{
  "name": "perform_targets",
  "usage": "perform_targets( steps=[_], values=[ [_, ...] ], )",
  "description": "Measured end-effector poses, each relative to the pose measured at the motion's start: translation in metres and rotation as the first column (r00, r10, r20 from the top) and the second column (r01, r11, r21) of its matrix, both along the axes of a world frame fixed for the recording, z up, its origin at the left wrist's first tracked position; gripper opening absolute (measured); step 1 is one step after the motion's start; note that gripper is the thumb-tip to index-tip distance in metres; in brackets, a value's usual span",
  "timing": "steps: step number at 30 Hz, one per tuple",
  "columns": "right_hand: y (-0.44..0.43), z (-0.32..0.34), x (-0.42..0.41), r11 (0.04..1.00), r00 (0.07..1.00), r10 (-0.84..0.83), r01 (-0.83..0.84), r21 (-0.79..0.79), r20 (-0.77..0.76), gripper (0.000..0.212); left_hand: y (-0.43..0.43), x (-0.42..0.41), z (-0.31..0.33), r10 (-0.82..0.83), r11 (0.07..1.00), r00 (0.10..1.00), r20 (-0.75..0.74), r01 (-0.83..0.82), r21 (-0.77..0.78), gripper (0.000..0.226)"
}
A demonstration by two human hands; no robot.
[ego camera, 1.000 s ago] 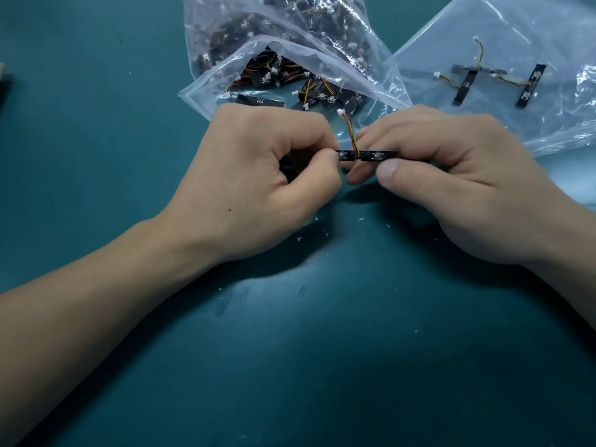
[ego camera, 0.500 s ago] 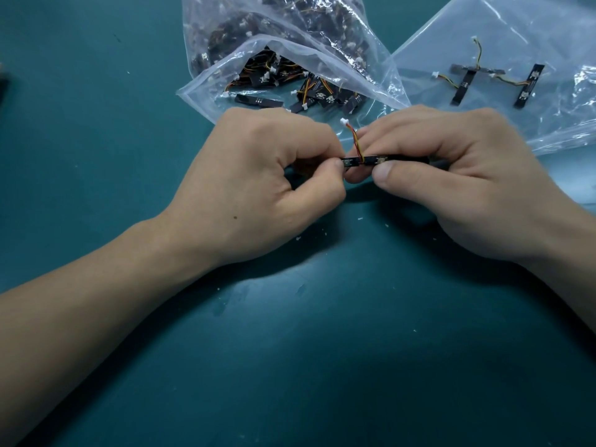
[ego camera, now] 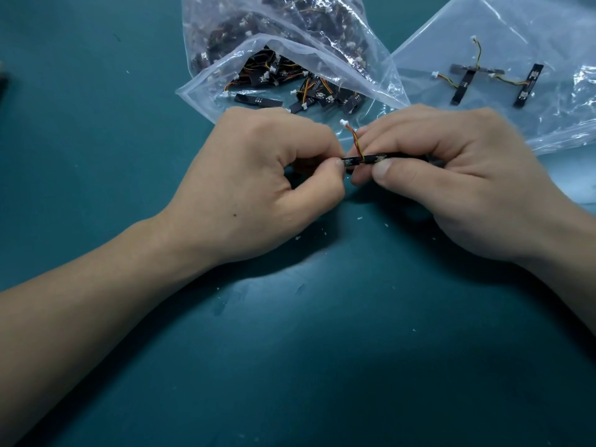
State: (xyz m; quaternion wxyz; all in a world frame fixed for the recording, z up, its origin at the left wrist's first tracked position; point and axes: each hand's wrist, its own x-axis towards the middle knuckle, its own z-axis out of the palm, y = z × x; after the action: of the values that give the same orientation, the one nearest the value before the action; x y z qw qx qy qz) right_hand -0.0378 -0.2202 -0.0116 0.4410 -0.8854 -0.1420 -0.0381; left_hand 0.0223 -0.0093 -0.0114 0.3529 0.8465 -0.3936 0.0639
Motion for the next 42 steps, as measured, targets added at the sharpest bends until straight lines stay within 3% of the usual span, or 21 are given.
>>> perform_targets(
  steps=[6,12,25,31,33,34,36,37,39,42],
  values=[
    [-0.003,0.000,0.000,0.997,0.999,0.031,-0.031,-0.064,-0.010,0.019,-0.001,-0.001,0.002,0.003,0.999,1.000,-0.026,-0.002,0.032,0.016],
    [-0.001,-0.004,-0.002,0.971,0.989,0.100,-0.073,-0.227,0.112,0.021,-0.002,-0.001,0.002,0.003,0.999,1.000,-0.022,-0.002,0.046,0.012],
    [0.002,-0.003,-0.003,0.956,0.981,0.139,-0.098,-0.275,0.134,0.021,-0.002,-0.002,0.002,0.033,0.997,0.998,-0.045,-0.029,0.071,0.012],
    [0.003,-0.003,-0.005,0.969,0.988,0.056,-0.019,-0.246,0.144,0.022,0.001,-0.001,0.005,-0.002,0.994,0.990,-0.142,-0.013,-0.106,0.014],
    [0.003,-0.003,-0.006,0.990,0.985,-0.039,0.061,-0.129,0.168,0.023,0.002,0.002,0.006,0.029,0.979,0.986,-0.166,-0.062,-0.196,0.021],
    [0.002,-0.002,-0.006,0.990,0.976,-0.141,0.141,0.008,0.167,0.025,0.002,0.003,0.006,0.070,0.971,0.985,-0.155,-0.103,-0.215,0.022],
    [0.002,0.003,-0.003,0.896,0.927,-0.365,0.323,0.305,0.089,0.037,0.002,0.006,0.004,0.164,0.970,0.981,-0.098,-0.179,-0.165,0.024],
    [0.002,0.004,-0.001,0.840,0.897,-0.442,0.400,0.367,0.032,0.047,0.001,0.006,0.002,0.193,0.976,0.979,-0.067,-0.198,-0.090,0.027],
    [0.003,0.005,0.003,0.801,0.861,-0.508,0.475,0.365,-0.005,0.063,-0.001,0.006,-0.003,0.214,0.970,0.977,-0.013,-0.211,0.120,0.038],
    [0.007,0.003,-0.002,0.902,0.916,-0.384,0.346,0.259,0.114,0.063,-0.003,0.006,-0.007,0.230,0.925,0.973,0.021,-0.225,0.308,0.054]
  ],
)
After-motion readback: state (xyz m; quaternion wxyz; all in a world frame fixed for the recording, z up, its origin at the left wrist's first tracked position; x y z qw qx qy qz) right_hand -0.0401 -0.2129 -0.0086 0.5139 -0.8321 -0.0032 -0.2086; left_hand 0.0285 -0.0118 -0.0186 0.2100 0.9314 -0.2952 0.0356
